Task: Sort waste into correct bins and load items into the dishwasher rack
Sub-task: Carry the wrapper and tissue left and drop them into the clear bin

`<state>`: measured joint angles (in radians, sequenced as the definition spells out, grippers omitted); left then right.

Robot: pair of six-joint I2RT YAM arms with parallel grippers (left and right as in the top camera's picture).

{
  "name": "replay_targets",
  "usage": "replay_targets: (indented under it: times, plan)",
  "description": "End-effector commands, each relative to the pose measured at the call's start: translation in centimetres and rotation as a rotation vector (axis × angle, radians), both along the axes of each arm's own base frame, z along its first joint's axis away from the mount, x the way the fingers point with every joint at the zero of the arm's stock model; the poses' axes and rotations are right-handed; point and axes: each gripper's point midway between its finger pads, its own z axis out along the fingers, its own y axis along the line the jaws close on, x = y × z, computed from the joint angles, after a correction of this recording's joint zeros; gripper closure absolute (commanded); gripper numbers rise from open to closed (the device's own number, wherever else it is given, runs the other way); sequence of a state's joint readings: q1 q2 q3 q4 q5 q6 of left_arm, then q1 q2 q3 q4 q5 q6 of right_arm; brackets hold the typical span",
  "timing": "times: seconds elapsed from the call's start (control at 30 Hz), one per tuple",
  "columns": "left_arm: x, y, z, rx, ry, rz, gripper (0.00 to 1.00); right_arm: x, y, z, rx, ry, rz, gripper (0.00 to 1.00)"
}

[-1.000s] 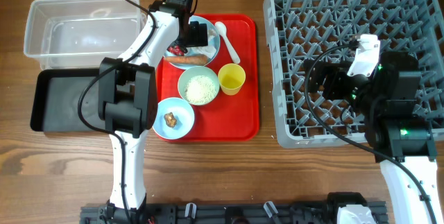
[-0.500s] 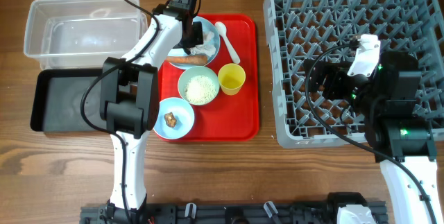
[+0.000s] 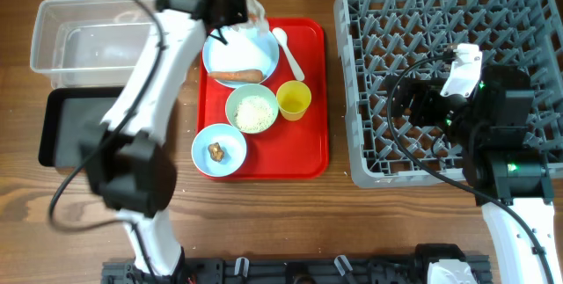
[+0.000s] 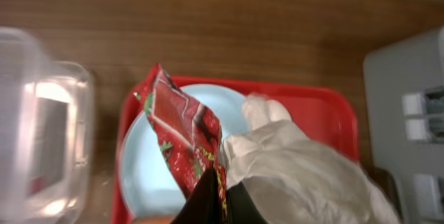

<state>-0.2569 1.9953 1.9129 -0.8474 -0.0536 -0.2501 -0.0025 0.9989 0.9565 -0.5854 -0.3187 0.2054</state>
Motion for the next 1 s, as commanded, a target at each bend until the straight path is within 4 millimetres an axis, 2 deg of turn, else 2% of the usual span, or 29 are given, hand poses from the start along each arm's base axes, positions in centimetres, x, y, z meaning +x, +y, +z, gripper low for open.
replay_targets:
  times: [0.0,0.03,0.1,0.2,0.33,0.43,0.47,0.53,0.57,0.6,0.63,0.7,0.8,0.83,0.9,0.97]
  plan:
    - [-1.2,6.5,3.5,0.022,-0.019,0.156,0.96,0.1,0.5,0.6,0.018,-0.006,0.017,0.00]
    - [-1.5,8.3,3.4,0.026,-0.002,0.190,0.96,0.1,0.5,0.6,0.018,-0.006,0.017,0.00]
    - [-2.0,13.1,2.5,0.033,0.042,0.286,0.96,0.1,0.5,0.6,0.021,-0.005,0.015,0.00]
    - [-2.0,18.4,1.6,0.032,0.054,0.393,0.96,0.1,0.5,0.6,0.037,0.002,0.003,0.00]
    - [-1.0,22.4,-0.1,0.026,0.052,0.468,0.96,0.1,0.5,0.6,0.041,0.004,0.000,0.00]
    - [-0.2,23.2,-2.4,0.028,0.078,0.482,0.96,0.1,0.5,0.6,0.061,0.012,-0.013,0.00]
    - [0.0,23.3,-3.0,0.029,0.087,0.482,0.93,0.1,0.5,0.6,0.061,0.013,-0.014,0.00]
    - [0.2,23.3,-4.7,0.031,0.117,0.481,0.62,0.0,0.5,0.5,0.061,0.016,-0.014,0.00]
    - [0.2,23.3,-5.3,0.033,0.131,0.480,0.40,0.0,0.5,0.5,0.061,0.020,-0.014,0.00]
    - [0.2,23.3,-5.8,0.035,0.142,0.477,0.10,0.0,0.5,0.4,0.061,0.024,-0.014,0.00]
    - [0.3,23.3,-5.7,0.037,0.137,0.473,0.00,-0.1,0.5,0.4,0.061,0.024,-0.014,0.00]
    - [0.7,23.4,-5.0,0.037,0.110,0.471,0.00,-0.1,0.5,0.4,0.061,0.024,-0.014,0.00]
    - [0.7,23.2,-2.6,0.030,0.063,0.468,0.00,-0.1,0.5,0.3,0.060,0.028,-0.014,0.00]
    - [0.6,22.6,-1.7,0.019,0.052,0.443,0.00,-0.1,0.5,0.3,0.060,0.027,-0.014,0.00]
    - [0.2,19.8,0.3,-0.015,0.030,0.309,0.00,-0.1,0.5,0.3,0.060,0.027,-0.014,0.00]
    - [-0.6,17.7,1.4,-0.034,0.033,0.249,0.00,-0.1,0.5,0.3,0.060,0.027,-0.014,0.00]
